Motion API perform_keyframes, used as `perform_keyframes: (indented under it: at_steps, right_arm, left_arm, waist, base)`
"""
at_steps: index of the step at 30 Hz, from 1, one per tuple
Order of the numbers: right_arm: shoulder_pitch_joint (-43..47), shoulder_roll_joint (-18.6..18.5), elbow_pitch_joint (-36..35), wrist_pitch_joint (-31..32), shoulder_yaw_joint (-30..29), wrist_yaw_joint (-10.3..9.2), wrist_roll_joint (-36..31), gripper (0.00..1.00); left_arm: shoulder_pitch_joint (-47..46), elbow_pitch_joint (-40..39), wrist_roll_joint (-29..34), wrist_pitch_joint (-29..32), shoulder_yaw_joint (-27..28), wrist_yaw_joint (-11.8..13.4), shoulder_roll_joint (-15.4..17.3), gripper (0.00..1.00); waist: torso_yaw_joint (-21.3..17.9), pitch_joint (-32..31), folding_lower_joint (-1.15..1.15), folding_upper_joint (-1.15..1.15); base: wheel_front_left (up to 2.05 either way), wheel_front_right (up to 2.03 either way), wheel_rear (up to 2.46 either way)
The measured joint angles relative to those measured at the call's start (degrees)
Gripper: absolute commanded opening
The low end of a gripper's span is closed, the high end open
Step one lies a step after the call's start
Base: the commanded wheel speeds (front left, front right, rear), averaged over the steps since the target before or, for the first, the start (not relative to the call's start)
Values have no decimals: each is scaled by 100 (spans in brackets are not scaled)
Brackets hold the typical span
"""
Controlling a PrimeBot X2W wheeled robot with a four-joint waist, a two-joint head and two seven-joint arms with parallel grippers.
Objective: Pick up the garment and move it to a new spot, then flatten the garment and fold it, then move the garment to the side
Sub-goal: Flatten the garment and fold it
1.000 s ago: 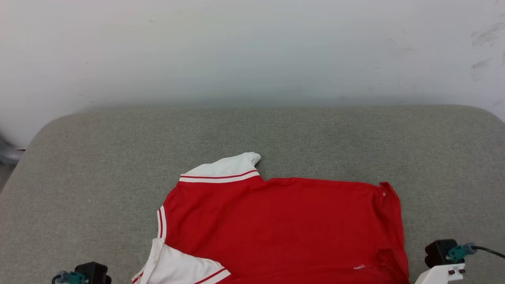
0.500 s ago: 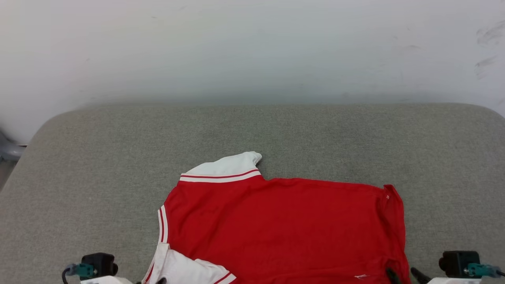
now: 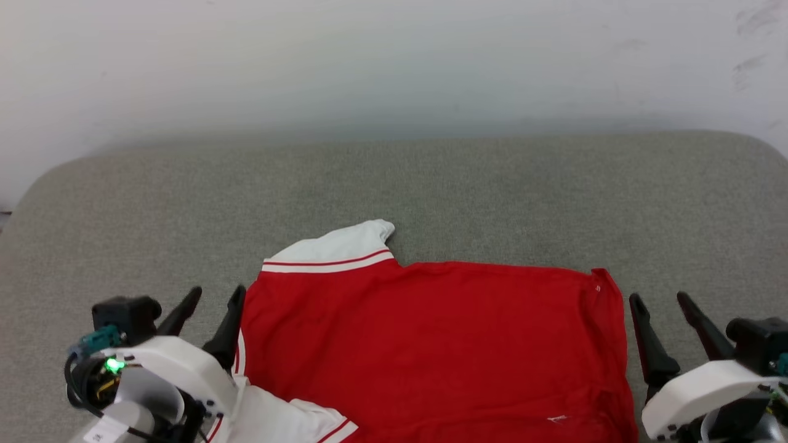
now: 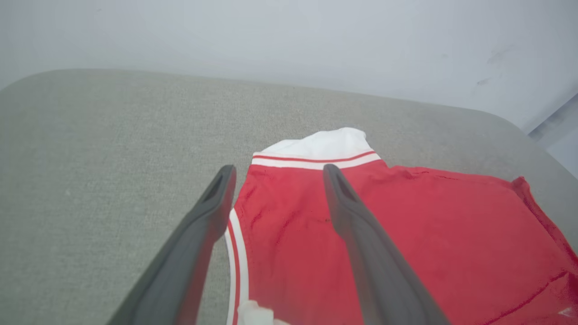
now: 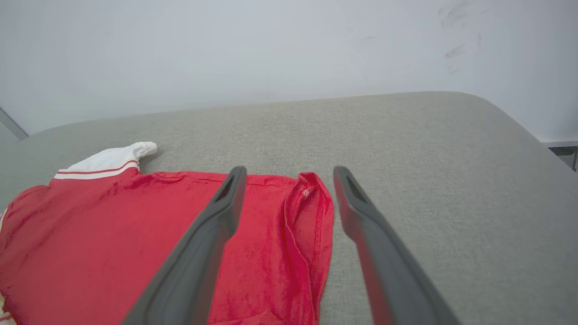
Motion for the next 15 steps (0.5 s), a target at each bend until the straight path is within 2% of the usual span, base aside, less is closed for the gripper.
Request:
perform_keyframes:
  at_steps: [7, 11, 15]
  right_arm:
    - [-588, 52, -549, -155, 63, 1, -165, 100]
    - [-927, 64, -705, -207, 158, 1, -188, 100]
    - [-1162, 68, -697, -250, 198, 1, -149, 100]
  left_arm:
    - [-875, 86, 350, -442, 188, -146, -130, 100]
    - [-1390, 246, 402, -378, 234, -277, -116, 100]
    - [-2051, 417, 442, -34, 154, -571, -101, 100]
  waist:
    - [-53, 711, 1, 0]
    - [-146, 1131, 1, 0]
    - [-285, 1504, 1, 0]
  base:
    - [0, 0, 0]
    - [0, 0, 0]
    - [0, 0, 0]
